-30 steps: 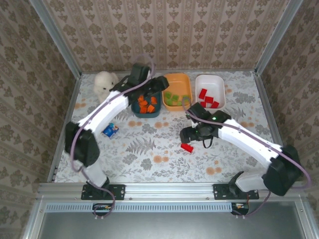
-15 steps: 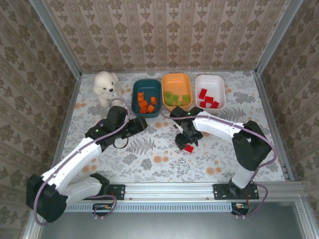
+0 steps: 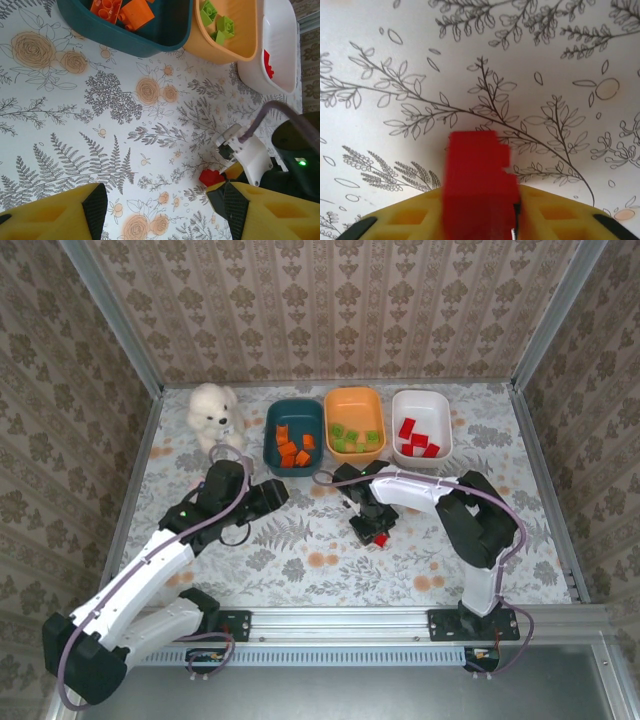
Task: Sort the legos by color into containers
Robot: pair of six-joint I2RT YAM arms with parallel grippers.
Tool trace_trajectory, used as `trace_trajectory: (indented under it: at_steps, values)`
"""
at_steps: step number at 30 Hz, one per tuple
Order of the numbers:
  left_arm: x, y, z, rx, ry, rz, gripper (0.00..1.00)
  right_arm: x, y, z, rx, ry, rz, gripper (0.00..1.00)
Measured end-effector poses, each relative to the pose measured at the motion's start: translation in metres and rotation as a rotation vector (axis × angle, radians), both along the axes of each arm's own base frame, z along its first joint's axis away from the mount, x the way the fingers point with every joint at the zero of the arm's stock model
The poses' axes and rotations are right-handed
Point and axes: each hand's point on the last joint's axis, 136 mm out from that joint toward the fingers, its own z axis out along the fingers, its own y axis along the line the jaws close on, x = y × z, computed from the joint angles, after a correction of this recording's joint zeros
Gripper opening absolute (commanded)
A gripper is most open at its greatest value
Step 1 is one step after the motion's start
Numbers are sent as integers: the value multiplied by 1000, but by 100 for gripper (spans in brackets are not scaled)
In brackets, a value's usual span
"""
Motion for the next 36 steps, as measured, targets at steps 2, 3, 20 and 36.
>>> trace_trajectory:
  at_steps: [2,3,20,36]
  values:
    - [-2,1,3,-7,-10,-1,66,1,1,1,2,-4,-4,22]
    - [-2,2,3,-10,-14,-1,66,2,1,1,3,-6,-6,21]
    - [4,-34,0,-68,2,-112,67,134,-84,130,142,-401,-410,13]
    - [22,-53,31,-114,-83,-136,70,302,-186,106,-52,-582,-690,15]
